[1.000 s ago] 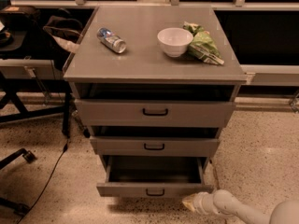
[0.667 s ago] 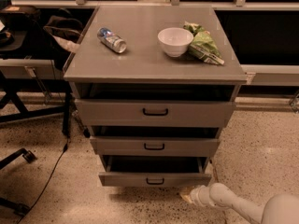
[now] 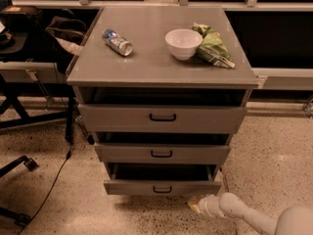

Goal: Close bottom drawer

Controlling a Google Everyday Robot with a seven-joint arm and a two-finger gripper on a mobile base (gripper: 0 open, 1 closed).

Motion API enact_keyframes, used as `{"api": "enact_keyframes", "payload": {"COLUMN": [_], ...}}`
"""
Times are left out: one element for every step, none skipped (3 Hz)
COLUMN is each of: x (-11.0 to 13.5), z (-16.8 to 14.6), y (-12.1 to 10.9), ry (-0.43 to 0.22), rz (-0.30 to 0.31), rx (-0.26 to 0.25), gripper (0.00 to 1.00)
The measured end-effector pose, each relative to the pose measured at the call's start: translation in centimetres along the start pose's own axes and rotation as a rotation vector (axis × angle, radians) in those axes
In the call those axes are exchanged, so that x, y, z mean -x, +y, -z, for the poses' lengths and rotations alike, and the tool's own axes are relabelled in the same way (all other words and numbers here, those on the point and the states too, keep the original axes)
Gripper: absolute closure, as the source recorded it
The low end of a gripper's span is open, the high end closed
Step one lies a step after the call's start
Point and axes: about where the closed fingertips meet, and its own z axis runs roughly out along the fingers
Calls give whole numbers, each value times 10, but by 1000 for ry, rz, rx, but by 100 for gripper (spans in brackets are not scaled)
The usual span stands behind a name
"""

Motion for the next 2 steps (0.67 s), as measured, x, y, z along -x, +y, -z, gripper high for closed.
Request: {"api": "enact_keyframes", "payload": {"x": [19,37], "z": [-6,-8], "y": [-19,-34], "ry": [-68,-99], "rz": [-15,5], "rx": [-50,-74], "gripper": [100,100]}}
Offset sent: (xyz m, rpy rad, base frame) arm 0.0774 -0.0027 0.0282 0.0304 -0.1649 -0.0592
